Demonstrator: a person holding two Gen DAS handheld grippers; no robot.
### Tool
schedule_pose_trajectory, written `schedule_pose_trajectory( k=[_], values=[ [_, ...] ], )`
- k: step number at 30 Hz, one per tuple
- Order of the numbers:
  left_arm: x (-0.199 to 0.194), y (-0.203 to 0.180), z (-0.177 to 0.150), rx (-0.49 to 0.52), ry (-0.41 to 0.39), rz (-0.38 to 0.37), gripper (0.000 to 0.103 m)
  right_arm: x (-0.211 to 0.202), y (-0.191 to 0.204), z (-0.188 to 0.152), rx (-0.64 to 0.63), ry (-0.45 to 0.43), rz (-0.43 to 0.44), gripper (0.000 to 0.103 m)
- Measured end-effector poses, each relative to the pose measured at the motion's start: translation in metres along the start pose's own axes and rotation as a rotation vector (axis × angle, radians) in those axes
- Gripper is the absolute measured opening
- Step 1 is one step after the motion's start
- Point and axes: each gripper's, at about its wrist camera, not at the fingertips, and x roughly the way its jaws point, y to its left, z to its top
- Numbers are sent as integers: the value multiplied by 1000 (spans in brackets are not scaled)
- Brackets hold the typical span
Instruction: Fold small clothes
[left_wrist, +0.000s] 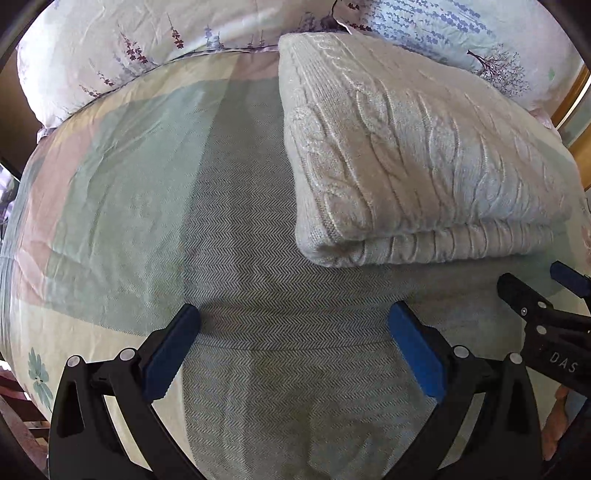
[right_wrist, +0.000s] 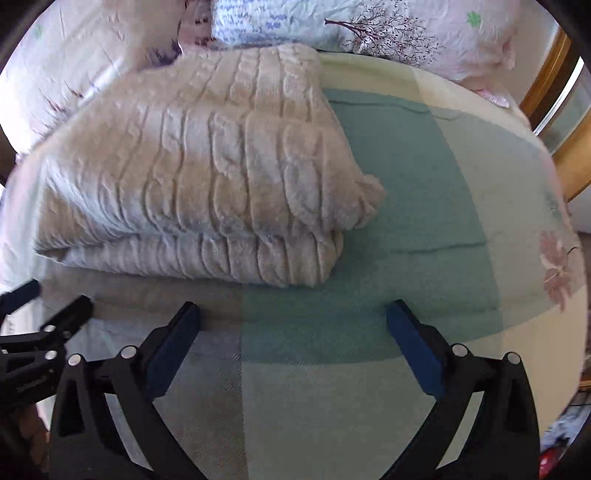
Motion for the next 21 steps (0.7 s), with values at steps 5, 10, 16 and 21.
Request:
schedule_pose_trajectory(
  k=[5, 10, 16, 21],
  values=[
    [3, 0, 7, 4, 58, 2, 102, 1, 0, -5, -7, 5, 2, 101],
    [7, -1, 16, 16, 113, -4, 102, 3, 1, -4, 0, 38, 0, 101],
    [8, -2, 17, 3, 103, 0, 102, 7, -1, 8, 1, 42, 0, 101],
    [11, -4, 24, -4, 123, 0, 102, 9, -1, 10, 7, 44, -2, 101]
  ],
)
